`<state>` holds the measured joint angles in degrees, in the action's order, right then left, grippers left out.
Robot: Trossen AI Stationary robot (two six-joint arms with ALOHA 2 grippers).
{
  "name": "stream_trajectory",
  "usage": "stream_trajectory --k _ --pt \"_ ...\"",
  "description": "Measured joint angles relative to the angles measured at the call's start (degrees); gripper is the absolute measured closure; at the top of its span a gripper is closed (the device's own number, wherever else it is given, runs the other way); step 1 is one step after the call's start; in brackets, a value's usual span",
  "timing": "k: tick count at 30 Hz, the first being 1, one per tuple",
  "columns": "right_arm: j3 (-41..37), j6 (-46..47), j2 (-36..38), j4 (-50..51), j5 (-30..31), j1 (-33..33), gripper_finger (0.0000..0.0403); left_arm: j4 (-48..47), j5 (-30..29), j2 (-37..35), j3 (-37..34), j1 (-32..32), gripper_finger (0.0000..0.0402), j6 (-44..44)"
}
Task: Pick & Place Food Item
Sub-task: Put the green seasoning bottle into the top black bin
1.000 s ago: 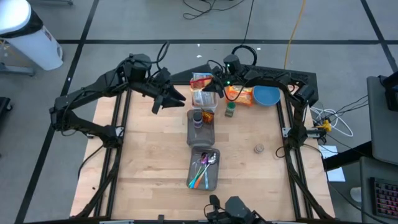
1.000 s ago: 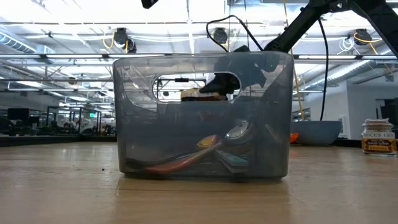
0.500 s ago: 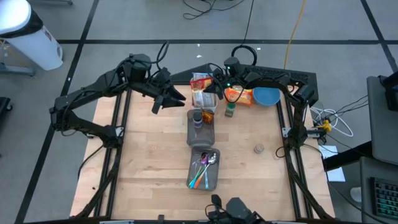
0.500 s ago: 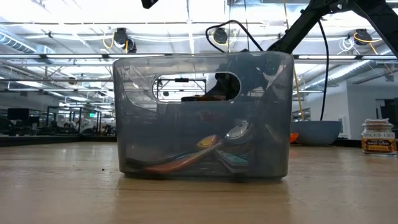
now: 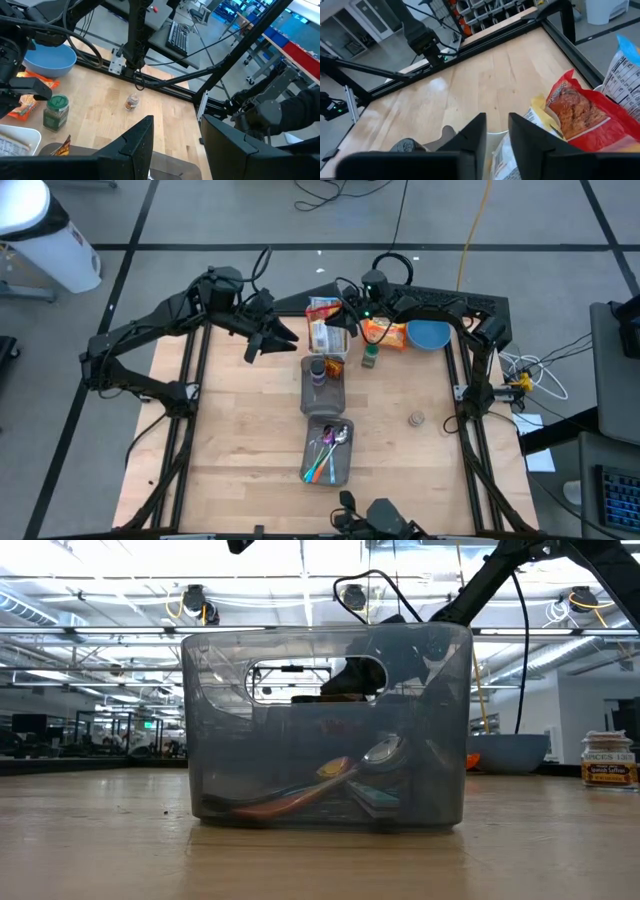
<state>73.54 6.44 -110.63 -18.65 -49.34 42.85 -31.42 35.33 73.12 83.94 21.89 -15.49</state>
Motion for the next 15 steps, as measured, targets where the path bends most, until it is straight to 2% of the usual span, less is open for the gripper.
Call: stream_trajectory --k 6,11,15 --pt "0.0 2.08 0.34 -1.32 0.02 0.09 0.0273 -0.11 -0.37 0.0 0.0 -0.02 0.0231 0.17" --pt "-0.02 5.22 1.82 -5.34 0.02 1.03 0.0243 -0.98 -4.99 0.0 0.0 0.0 0.0231 0.33" --pt "0.0 9.2 4.79 -10.23 0.02 1.79 0.0234 -1.6 -8.33 0.0 0.0 -0.01 0.0231 1.91"
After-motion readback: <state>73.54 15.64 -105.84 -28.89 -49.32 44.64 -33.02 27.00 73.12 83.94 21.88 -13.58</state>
